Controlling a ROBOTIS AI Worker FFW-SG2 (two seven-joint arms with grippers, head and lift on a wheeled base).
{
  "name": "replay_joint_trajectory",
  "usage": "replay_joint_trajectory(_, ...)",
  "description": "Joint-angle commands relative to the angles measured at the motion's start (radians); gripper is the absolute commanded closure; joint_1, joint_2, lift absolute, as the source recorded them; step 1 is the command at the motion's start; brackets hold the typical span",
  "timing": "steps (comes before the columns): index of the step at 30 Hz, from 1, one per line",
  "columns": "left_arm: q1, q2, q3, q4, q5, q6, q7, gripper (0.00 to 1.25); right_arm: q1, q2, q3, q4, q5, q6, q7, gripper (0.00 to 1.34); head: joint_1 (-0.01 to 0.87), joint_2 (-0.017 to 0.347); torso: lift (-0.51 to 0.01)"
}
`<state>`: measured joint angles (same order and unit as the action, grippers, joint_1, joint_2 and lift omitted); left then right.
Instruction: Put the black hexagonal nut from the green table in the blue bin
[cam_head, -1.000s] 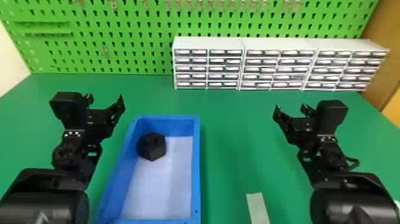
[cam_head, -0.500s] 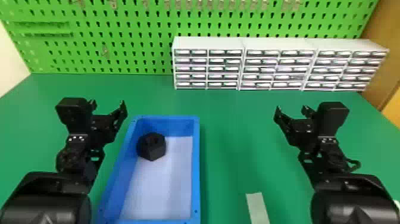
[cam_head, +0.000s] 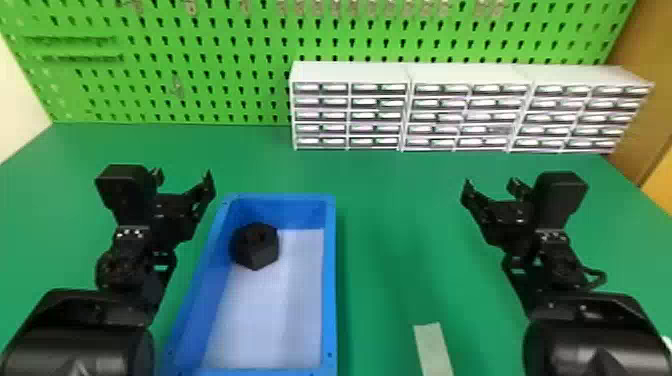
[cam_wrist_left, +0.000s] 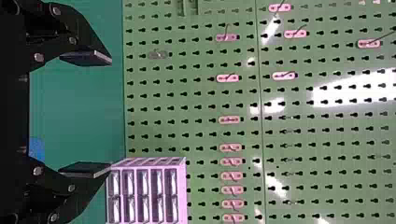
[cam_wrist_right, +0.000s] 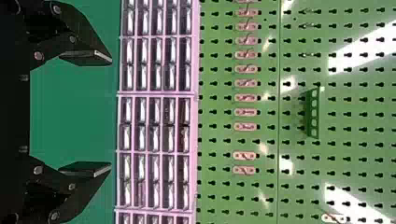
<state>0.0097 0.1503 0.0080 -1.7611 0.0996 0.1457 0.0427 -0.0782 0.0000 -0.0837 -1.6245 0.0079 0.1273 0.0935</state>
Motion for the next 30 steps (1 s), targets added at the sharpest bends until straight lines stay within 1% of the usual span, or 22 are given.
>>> replay_joint_trajectory(1, 0.000, 0.000, -0.002, 0.000, 0.000, 0.000, 0.000, 0.45, 0.000, 0.001, 0.001, 0.000, 0.000, 0.000, 0.000, 0.47, 0.686, 0.052, -0.097)
replay_joint_trajectory(30, -0.005, 0.000, -0.006, -0.001, 0.005, -0.005, 0.000, 0.45, 0.002, 0.001, 0.010, 0.003, 0.000, -0.006, -0.003, 0.46, 0.686, 0.052, -0.097)
